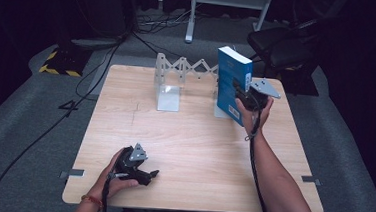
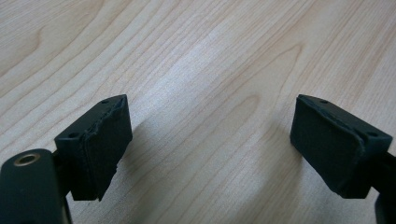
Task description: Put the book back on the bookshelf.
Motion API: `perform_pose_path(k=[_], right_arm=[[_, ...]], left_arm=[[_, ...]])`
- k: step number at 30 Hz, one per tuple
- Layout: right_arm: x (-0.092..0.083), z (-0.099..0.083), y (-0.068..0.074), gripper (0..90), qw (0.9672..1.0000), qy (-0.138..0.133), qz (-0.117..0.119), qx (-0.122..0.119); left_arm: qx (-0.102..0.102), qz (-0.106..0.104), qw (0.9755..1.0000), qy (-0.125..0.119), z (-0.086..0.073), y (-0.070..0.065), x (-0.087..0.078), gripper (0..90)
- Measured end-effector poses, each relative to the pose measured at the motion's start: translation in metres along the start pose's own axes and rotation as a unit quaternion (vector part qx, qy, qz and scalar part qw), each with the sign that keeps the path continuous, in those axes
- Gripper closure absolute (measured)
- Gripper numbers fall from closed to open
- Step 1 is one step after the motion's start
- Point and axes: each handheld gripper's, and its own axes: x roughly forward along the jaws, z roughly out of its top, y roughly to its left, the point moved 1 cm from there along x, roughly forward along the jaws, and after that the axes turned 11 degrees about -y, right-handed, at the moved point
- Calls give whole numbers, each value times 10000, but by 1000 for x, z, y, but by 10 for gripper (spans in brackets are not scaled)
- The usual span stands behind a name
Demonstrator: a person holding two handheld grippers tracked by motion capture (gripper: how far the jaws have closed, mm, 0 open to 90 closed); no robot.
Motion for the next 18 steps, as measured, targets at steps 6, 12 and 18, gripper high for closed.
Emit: perform_pose_path(k=[6,12,18], right_arm=[[-20,-7,-6,613,9999,81,145,-46],[-38,-14,-17,606,9993,224,289,46],[-52,-20,-22,598,9981,367,484,78]], left_arm=[[24,2,10000,-6,0,0,0,135],[24,0,10000,-9,0,-1,1,134],[28,-10,10000,-6,1,-1,2,133]])
